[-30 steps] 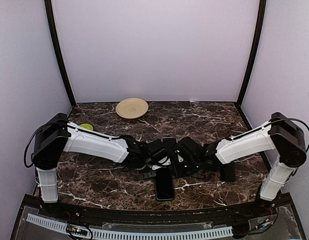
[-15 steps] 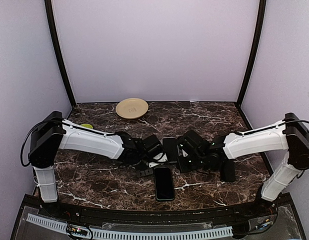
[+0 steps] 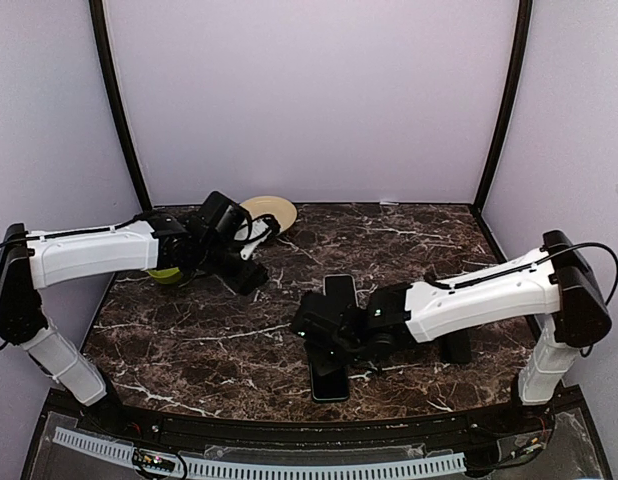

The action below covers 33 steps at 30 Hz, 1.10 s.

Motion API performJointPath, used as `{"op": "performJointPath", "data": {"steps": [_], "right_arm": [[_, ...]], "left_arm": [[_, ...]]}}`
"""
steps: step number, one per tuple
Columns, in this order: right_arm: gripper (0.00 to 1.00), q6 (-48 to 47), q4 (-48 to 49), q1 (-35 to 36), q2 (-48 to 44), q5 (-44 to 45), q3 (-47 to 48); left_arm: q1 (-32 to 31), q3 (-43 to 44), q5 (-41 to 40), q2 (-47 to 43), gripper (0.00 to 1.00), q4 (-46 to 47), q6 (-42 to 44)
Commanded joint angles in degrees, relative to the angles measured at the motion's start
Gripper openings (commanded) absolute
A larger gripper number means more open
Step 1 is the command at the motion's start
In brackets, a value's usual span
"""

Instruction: Put the phone into the phone case

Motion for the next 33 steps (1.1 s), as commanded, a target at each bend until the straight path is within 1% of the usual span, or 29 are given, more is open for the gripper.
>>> {"op": "performJointPath", "data": {"steps": [1,4,6,13,18,23,29,33], "right_arm": [[0.35,4.17,-10.3,4.86,6.69,3.76,6.64],[0.34,5.67,-15.37,6.56,10.93,3.99,11.3],[0.32,6.49,-16.95,7.24,12.49,3.64,13.13],[0.26,7.63,-18.46,8.07,16.15,-0.66,14.26],[0.2,8.04,-19.17,7.79,18.13,-5.45,11.94],[0.18,7.07,-19.31,7.38,19.61,-9.12,9.74],[0.17,6.56,-12.74,6.14,17.61,-14.96,0.07],[0.16,5.53,-10.57,4.44,17.48,-15.91,-2.19]], "left_arm": [[1.87,-3.21,1.68,-4.75,0.69,4.53,-0.61],[2.18,-5.38,1.84,-6.95,0.7,5.97,-0.52],[2.31,-7.03,2.41,-7.99,0.7,7.4,-0.47],[2.31,-8.18,2.25,-9.86,0.71,7.83,0.03],[2.29,-8.76,1.79,-10.81,0.72,8.21,0.33],[2.26,-8.97,1.29,-10.87,0.72,8.45,0.59],[2.32,-8.95,1.02,-10.61,0.73,8.52,0.8],[2.33,-9.04,0.96,-10.28,0.73,8.57,0.84]]}}
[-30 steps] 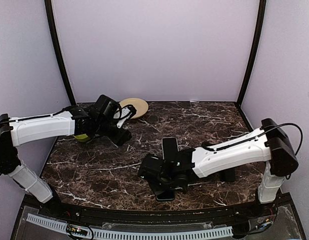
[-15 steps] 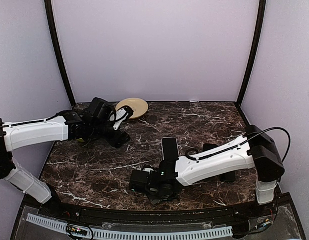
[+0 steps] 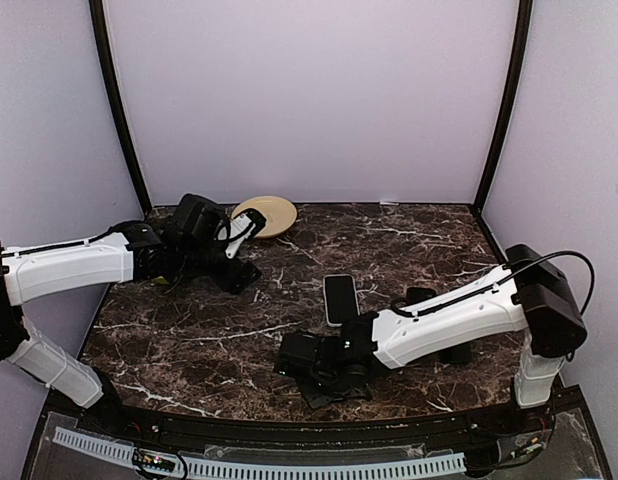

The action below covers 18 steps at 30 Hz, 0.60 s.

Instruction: Put the phone into the phone case

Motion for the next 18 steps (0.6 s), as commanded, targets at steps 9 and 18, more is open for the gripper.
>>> {"op": "performJointPath", "data": {"steps": [9,18], "right_arm": [[0.15,-1.13,-2.69,-1.91,8.28,-8.38,-7.8],[0.61,-2.2,-13.91,-1.45,1.4,6.64,10.65]], "left_arm": [[0.27,-1.14,-0.82,-1.2,0.73,0.76,0.91],[0.21,-1.08,-0.48,-1.58,0.73,0.59,0.97]]}}
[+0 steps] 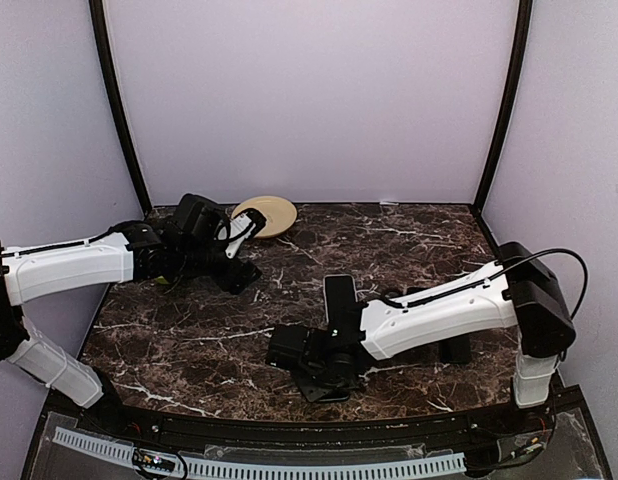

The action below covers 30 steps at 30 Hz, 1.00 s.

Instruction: Put the phone into the phone case

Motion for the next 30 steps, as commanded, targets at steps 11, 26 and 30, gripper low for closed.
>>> {"op": "performJointPath", "data": {"steps": [11,26,30], "right_arm": [[0.99,8.83,-7.09,-2.59,-2.52,8.51,1.25],[0.98,7.87,4.86,-4.5,0.32,-0.44,-6.14],[0.97,7.33,4.07,-4.47,2.21,-0.31,-5.07]], "left_arm": [[0.25,-1.13,-0.05,-1.42,0.74,0.19,0.89],[0.19,-0.98,0.17,-0.01,0.74,-0.27,0.89],[0.21,-0.95,0.17,0.02,0.74,-0.33,0.89]]}}
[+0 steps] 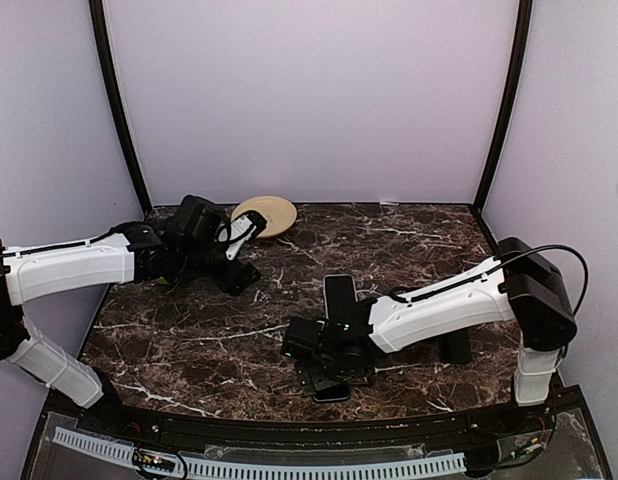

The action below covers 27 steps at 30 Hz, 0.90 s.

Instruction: Put the phone into the phone case

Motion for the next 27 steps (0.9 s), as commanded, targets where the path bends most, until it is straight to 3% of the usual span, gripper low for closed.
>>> {"op": "performJointPath", "data": {"steps": [1,4,19,27], "right_arm": [[0.97,-0.47,0.68,-0.5,3.44,-1.44,0.31],[0.92,-0.79,0.23,-0.53,4.13,-1.29,0.38],[0.53,-4.97,1.28,-0.4,0.86,1.62,0.76],[0.42,-7.12,3.0,-0.41,-1.12,1.63,0.59]], "left_arm": [[0.19,-0.65,0.15,-0.11,0.74,-0.31,0.43],[0.22,-0.69,0.15,-0.13,0.74,-0.31,0.43],[0.19,-0.56,0.66,0.28,0.74,-0.4,0.29],[0.2,-0.58,0.72,0.08,0.74,-0.32,0.17]]}}
